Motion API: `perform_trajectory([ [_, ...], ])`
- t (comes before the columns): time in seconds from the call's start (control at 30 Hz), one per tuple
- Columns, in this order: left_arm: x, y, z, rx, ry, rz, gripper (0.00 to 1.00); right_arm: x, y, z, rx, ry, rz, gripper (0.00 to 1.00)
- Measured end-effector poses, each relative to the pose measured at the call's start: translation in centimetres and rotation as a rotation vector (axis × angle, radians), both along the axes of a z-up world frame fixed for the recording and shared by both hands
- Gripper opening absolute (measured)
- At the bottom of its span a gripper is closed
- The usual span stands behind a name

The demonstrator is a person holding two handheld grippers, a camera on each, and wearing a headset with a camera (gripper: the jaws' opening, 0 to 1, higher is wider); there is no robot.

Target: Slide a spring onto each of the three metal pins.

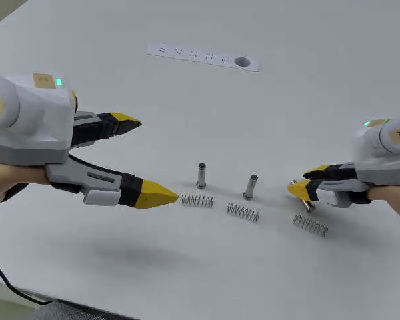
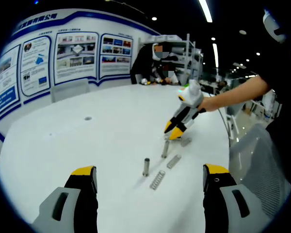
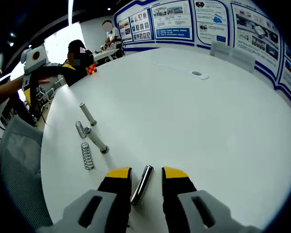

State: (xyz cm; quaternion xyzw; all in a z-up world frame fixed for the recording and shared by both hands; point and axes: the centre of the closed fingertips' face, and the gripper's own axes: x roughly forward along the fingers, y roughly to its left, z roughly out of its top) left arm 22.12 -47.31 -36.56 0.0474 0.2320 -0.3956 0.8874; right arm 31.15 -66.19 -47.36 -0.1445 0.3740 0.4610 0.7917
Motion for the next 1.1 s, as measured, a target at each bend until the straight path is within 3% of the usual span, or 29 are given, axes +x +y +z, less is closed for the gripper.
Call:
perform_trajectory([
  [0.2,0.2,0.3,0.2,-0.012,-0.003,0.013,0.92,0.5,-0.1,-0.4,-0.033,-0.009,-0.041,0.22],
  [0.5,0.4,0.5,0.2,-0.010,-0.008,0.024,0.92,0.2,0.0,-1.0,-0.069,-0.014,-0.034,0.17],
  [0.77,0.4,1.1,0.4,-0.012,-0.007,0.040,0.91,0.2,0.2,-0.9,-0.095,-0.053,-0.040,0.12],
  [1.1,0.3,1.3,1.0,-0.011,-0.014,0.049,0.89,0.5,0.3,-0.9,-0.108,-0.027,-0.069,0.09],
])
